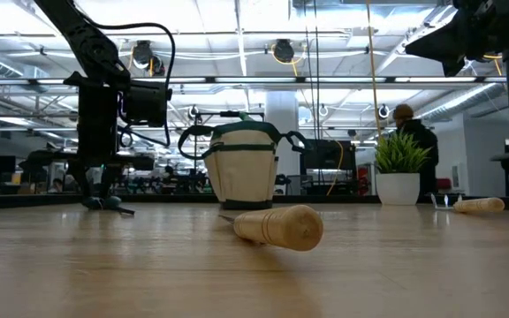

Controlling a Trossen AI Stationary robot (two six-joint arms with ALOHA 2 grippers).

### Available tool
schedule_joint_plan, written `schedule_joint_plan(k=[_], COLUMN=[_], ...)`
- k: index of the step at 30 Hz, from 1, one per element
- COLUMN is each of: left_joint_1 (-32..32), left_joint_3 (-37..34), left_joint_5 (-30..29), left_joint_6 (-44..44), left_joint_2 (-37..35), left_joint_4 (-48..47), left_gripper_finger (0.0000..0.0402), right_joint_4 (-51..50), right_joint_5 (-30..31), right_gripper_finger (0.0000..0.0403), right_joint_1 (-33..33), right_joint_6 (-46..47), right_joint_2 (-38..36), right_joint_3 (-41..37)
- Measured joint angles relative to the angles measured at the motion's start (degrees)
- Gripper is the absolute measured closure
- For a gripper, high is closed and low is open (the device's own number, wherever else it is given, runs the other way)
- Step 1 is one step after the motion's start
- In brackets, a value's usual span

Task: Pick & Place Garden tools in Gardening bag
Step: Put the green shear scissors into the gardening bag

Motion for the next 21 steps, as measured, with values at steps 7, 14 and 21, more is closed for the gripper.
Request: schedule_joint_plan(k=[7, 14, 21], left_joint_1=[-0.2, 0.0, 0.0], left_joint_3=[0.0, -0.7, -0.9], left_joint_5=[0.6, 2.5, 3.7], left_joint_6=[3.5, 5.5, 6.0], left_joint_2=[-0.1, -4.8, -10.9], left_joint_4=[-0.3, -3.1, -8.9], left_gripper_finger=[0.0351, 0.0351, 0.0352], right_joint_4=[0.0, 0.0, 0.0], right_joint_5=[0.0, 0.0, 0.0], right_gripper_finger=[0.0399, 0.0399, 0.0399], right_joint_1=[0.0, 0.0, 0.0], right_joint_6=[0.0, 0.0, -0.1], right_joint_2=[0.0, 0.0, 0.0], right_joint_3=[0.0, 0.0, 0.0])
